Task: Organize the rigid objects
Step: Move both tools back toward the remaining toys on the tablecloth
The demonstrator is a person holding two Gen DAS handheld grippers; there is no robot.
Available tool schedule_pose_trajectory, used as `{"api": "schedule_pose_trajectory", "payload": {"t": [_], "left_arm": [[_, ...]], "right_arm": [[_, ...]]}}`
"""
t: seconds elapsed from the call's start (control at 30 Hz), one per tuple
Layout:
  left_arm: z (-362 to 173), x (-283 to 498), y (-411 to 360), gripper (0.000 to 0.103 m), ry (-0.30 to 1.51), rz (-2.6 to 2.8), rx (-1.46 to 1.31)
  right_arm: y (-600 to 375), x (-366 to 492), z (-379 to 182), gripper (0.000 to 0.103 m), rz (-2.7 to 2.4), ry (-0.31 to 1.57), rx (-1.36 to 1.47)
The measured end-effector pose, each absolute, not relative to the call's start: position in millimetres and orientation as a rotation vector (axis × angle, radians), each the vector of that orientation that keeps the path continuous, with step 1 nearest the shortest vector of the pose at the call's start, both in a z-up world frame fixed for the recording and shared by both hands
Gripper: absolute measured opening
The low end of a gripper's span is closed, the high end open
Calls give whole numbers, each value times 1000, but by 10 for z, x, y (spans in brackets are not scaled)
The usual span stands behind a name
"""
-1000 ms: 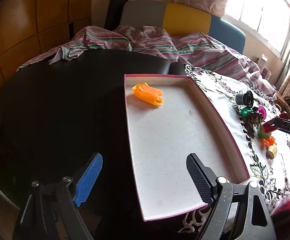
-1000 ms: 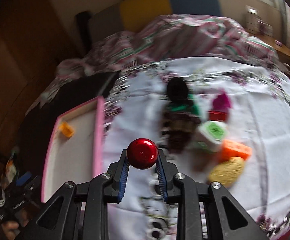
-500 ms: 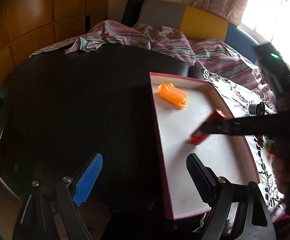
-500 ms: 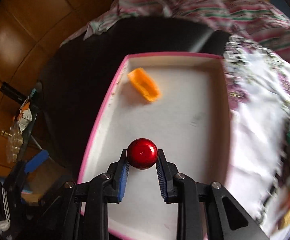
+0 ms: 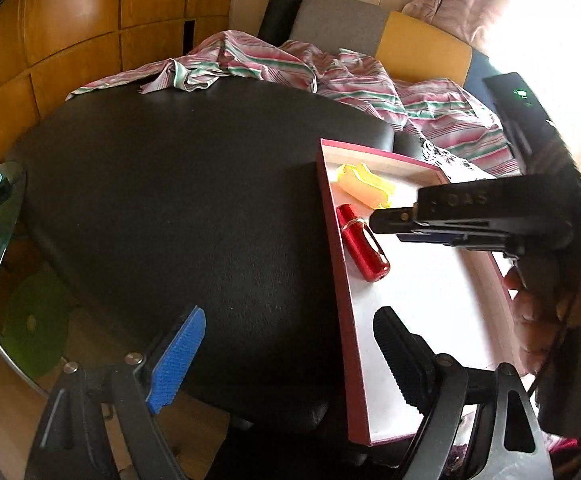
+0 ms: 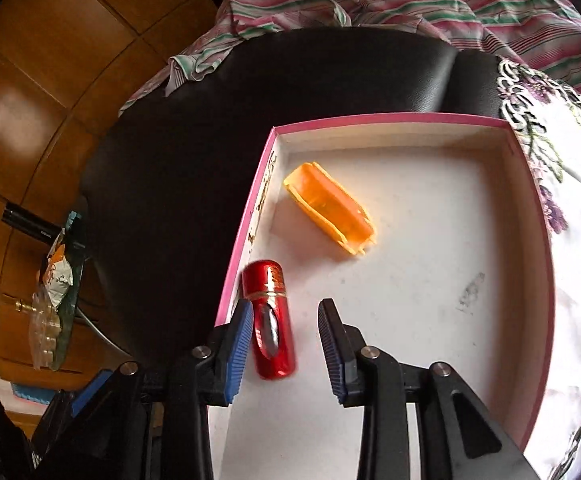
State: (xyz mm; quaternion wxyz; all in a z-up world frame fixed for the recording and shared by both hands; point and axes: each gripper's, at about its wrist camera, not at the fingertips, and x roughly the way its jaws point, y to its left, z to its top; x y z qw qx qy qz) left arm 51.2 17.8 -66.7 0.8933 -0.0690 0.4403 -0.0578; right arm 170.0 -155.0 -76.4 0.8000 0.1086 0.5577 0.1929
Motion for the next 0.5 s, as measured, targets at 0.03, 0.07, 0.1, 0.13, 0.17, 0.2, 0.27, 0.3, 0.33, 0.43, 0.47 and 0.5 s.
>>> {"api": "schedule_pose_trajectory", "payload": {"t": [0.03,0.07,0.1,0.13,0.17,0.2,0.27,0.3,0.33,0.43,0.47,0.5], "left_arm": [[-657,506,168,87,909,-120,-137],[-646,500,162,87,905,-120,-132],[-638,501,163,87,903,-119,-130],[-630,500,163,87,902,-120,-130],[-620,496,162,87,901,-121,-131],[-607,491,159,87,898,-121,-129],[-590,476,147,87,893,-121,-120],[-584,474,139,87,892,-122,-116],[-577,468,129,87,892,-123,-113],[-549,442,95,87,884,-127,-95],[-540,432,79,87,883,-126,-87],[-534,428,70,87,881,-127,-82]], "right_arm": [[-1567,1664,-739,35,414,1186,232],[-1591,1635,-714,36,409,1177,227],[-1608,1602,-697,37,400,1167,218],[-1629,1556,-672,37,388,1153,201],[-1653,1523,-647,37,381,1143,190],[-1673,1482,-623,37,374,1129,178],[-1722,1376,-576,38,363,1106,164],[-1735,1357,-558,38,357,1099,157],[-1763,1310,-534,38,350,1090,151],[-1841,1231,-482,39,334,1059,137],[-1829,1262,-485,39,328,1051,135],[-1848,1250,-474,39,322,1044,135]]}}
